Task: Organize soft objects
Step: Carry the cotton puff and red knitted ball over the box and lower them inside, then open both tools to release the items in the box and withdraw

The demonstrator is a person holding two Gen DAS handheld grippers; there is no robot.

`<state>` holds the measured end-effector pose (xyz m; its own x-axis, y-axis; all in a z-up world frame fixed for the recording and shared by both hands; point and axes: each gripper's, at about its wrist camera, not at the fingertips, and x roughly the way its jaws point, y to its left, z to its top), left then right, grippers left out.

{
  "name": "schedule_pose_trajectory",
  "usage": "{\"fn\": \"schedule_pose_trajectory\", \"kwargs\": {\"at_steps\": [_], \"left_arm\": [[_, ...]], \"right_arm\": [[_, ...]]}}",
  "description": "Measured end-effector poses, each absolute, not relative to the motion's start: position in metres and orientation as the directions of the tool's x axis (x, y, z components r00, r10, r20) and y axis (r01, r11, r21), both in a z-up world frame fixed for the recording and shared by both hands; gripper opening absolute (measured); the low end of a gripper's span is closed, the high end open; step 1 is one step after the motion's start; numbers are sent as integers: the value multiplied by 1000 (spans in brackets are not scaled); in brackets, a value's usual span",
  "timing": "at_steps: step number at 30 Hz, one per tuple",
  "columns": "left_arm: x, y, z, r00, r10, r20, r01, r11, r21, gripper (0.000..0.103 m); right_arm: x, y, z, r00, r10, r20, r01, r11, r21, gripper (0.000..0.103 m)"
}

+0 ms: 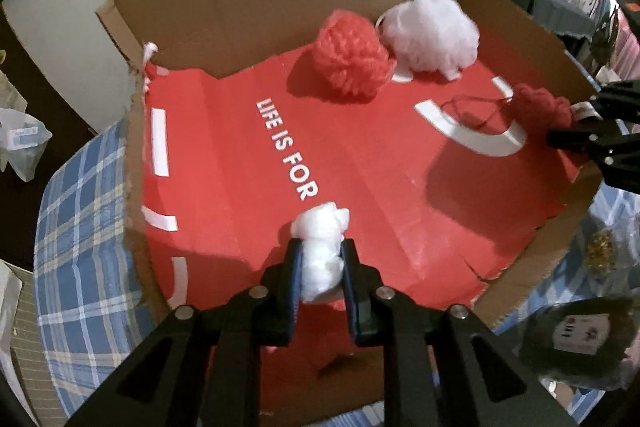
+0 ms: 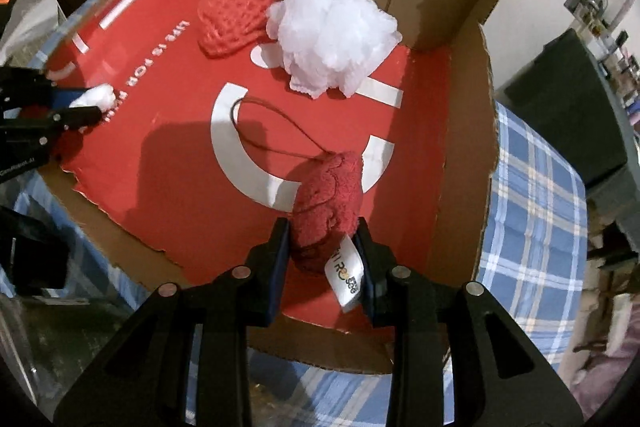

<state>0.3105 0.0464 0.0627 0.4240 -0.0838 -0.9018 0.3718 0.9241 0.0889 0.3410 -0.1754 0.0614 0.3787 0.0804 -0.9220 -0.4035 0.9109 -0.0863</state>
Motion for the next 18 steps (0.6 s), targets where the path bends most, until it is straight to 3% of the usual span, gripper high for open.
{"fn": "schedule_pose_trajectory", "kwargs": {"at_steps": [7, 14, 17, 18], "left_arm": [[317, 48, 52, 401, -71, -913, 360, 929, 86, 26], [314, 45, 54, 399, -82, -913, 365, 928, 76, 47], [313, 42, 54, 404, -86, -911, 373, 924, 78, 53], [312, 40, 54, 407, -82, -910, 374, 924, 84, 55]], "right_arm": [[339, -167, 52, 377, 10, -926, -421, 892, -162, 30], [332, -162, 50, 398, -39, -916, -434, 872, -226, 34], [329, -163, 54, 415, -40, -909, -435, 869, -236, 62], [329, -162, 55, 426, -40, -904, -437, 866, -244, 63]]}}
